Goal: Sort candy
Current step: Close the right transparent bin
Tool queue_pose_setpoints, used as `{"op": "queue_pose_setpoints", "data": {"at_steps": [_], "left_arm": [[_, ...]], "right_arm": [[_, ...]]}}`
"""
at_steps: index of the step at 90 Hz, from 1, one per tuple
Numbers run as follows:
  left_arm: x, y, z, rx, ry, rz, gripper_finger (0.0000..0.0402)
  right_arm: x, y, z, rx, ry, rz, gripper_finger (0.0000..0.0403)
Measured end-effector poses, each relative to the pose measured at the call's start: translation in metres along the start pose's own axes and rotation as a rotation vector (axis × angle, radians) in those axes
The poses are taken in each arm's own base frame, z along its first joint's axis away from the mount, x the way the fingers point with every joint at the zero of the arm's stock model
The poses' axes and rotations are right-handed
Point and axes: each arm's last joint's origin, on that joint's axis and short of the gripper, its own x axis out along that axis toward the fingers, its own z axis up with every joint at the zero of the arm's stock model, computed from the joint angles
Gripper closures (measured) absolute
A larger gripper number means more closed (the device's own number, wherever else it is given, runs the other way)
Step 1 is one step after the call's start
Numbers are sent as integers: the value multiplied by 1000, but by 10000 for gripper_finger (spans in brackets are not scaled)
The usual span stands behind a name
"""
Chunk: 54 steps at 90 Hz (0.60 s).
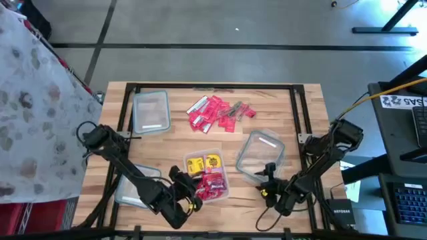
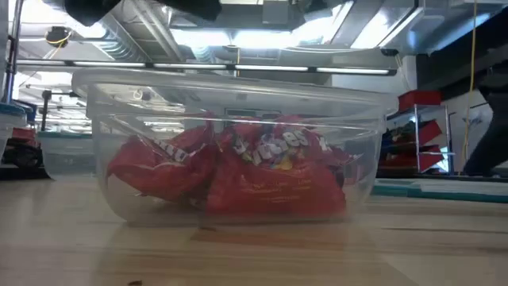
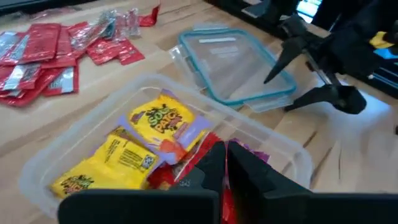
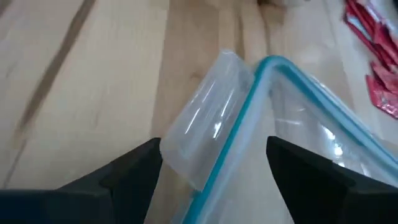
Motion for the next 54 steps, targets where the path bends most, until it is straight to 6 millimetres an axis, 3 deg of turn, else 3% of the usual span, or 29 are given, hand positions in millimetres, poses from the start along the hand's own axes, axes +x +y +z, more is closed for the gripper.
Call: {"op": "queue_pose_setpoints", "data": {"at_steps": [17,54], "left_arm": [[2,-1,2,2,-9,-2,402],[-2,6,-2,8,2,36,402]], "right_arm": [[0,0,-1,28,12,10,158],[1,-1,-3,123,31,5,331]]}}
